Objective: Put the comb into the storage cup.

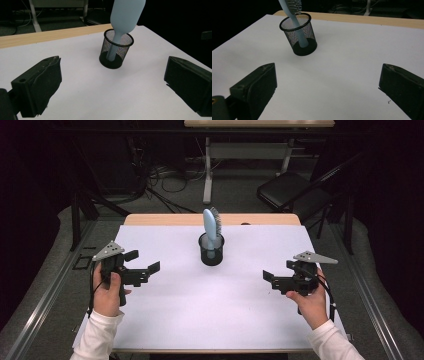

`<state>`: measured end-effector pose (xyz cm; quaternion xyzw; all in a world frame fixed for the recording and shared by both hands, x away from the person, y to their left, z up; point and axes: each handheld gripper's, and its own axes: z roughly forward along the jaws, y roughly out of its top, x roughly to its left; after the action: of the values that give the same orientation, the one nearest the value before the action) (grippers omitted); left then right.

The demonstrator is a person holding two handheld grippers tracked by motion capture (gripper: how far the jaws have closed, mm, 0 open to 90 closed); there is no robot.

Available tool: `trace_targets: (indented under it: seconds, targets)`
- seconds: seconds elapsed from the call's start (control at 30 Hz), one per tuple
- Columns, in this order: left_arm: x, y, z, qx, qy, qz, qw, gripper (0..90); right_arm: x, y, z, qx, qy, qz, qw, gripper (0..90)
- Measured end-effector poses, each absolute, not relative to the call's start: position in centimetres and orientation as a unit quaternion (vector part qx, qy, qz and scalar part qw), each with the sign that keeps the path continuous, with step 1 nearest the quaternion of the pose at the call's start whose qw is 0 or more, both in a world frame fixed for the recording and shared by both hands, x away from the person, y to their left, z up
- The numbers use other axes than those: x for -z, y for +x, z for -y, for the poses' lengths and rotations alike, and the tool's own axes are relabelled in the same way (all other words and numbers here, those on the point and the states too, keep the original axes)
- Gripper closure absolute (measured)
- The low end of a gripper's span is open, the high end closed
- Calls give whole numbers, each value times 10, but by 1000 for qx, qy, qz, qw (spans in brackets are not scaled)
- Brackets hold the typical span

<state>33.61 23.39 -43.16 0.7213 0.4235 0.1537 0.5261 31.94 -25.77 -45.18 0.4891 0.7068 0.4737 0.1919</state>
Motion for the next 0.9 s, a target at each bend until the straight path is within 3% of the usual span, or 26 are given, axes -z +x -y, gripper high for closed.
trace_targets:
  seconds: [0.9]
  targets:
    - [457, 326, -234, -148, 730, -416, 522, 18, 490, 296, 274, -464, 508, -695, 209, 14]
